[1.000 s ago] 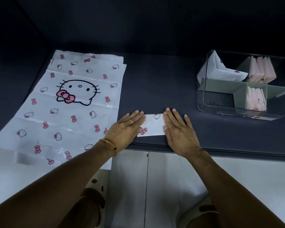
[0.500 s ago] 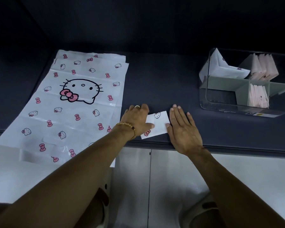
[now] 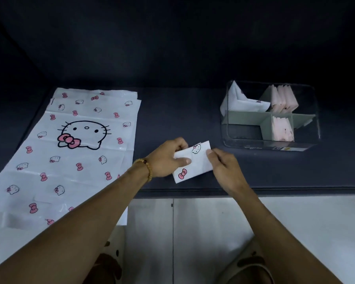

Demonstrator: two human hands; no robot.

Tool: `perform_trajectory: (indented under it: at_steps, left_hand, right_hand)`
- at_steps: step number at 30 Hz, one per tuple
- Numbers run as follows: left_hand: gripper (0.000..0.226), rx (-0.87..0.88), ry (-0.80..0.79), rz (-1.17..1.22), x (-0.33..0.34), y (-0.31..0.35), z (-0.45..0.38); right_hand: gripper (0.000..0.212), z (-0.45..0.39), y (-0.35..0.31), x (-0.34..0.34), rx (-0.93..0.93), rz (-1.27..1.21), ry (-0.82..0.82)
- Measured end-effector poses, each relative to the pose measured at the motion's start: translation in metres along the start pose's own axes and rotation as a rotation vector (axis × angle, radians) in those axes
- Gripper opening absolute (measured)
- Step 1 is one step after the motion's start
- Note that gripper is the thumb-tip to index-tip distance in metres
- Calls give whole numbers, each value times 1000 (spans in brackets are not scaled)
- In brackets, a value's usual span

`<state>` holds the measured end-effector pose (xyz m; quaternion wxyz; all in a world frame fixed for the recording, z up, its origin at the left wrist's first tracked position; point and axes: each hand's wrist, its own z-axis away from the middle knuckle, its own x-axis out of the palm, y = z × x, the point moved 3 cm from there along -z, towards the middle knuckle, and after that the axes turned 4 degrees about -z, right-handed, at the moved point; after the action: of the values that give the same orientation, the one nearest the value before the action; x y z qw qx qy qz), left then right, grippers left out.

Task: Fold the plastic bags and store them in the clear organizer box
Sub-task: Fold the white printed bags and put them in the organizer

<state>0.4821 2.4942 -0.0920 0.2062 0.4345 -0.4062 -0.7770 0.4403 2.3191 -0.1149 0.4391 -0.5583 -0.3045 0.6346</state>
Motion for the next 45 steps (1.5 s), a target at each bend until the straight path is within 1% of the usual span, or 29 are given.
perform_trajectory:
  at_steps: [2,5,7,9,11,13,15,16,18,19,21,23,25,26,28,30,31,32,34,36,37,38,40,42,45]
  left_hand:
    - [19,62,18,77,2,25,-13]
    - [21,134,79,149,14,62,-43]
    - [21,164,104,187,26,83,-66]
    - [20,190,161,166,35,99,-89]
    - [18,233,260,29,39,111,-111]
    - [29,259,355,-232,38,118,-131]
    - [44,214,388,-487,37,122,-150]
    - [47,175,387,-565,37,123,-159]
    - [40,108,382,-636,39,123,-175]
    - [33,82,395,-634,39,122,-180]
    - [22,43,472,-547,37,117,-186]
    - [16,3,563,-446,34,108,-184]
    - [11,-17,618,-404,33,99,-180]
    - [10,-16,633,-386,33,96,-178]
    - [11,-4,652,-345,34,94,-177]
    - [11,15,660,-309,36,93,-178]
    - [10,30,662,-294,37,93,-178]
    - [9,52,667,-283,37,92,-177]
    - [8,106,689,-284,39,89,-175]
    - [7,158,707,-272,40,85,-172]
    - [7,186,708,-248,40,84,-171]
    - [7,209,703,-217,40,82,-170]
    - [9,234,689,-167,40,80,-170]
    - [11,234,675,-147,40,79,-170]
    - [16,222,666,-99,39,79,-166]
  right_hand:
    - [29,-2,-11,-31,68,-192,9]
    - [28,-6,-18,-79,50,-255,52]
    - [25,-11,-13,-107,54,-283,179]
    - [26,-17,-4,-132,50,-300,350]
    - [29,-22,5,-153,41,-275,486]
    - [25,-28,13,-167,38,-313,557]
    - [20,-33,18,-174,44,-373,581]
    - [19,-36,20,-176,44,-384,579]
    - [19,-41,22,-180,39,-383,568]
    - [18,-44,21,-181,34,-385,564]
    - [18,-52,18,-183,14,-403,566]
    - [19,-64,11,-183,-2,-396,575]
    - [23,-79,1,-181,-21,-334,587]
    - [27,-88,-5,-180,-50,-258,609]
    - [36,-104,-17,-177,-143,15,660]
    - [40,-120,-26,-169,-178,313,630]
    - [40,-127,-28,-163,-158,397,573]
    - [40,-135,-27,-157,-120,423,507]
    - [42,-150,-24,-147,-26,355,382]
    - [36,-160,-24,-140,48,157,274]
    - [33,-163,-27,-136,63,65,232]
    - [33,-166,-29,-132,58,30,191]
    - [40,-171,-33,-124,49,142,90]
    - [44,-173,-32,-116,86,252,35]
    - [43,-171,-34,-114,101,229,89]
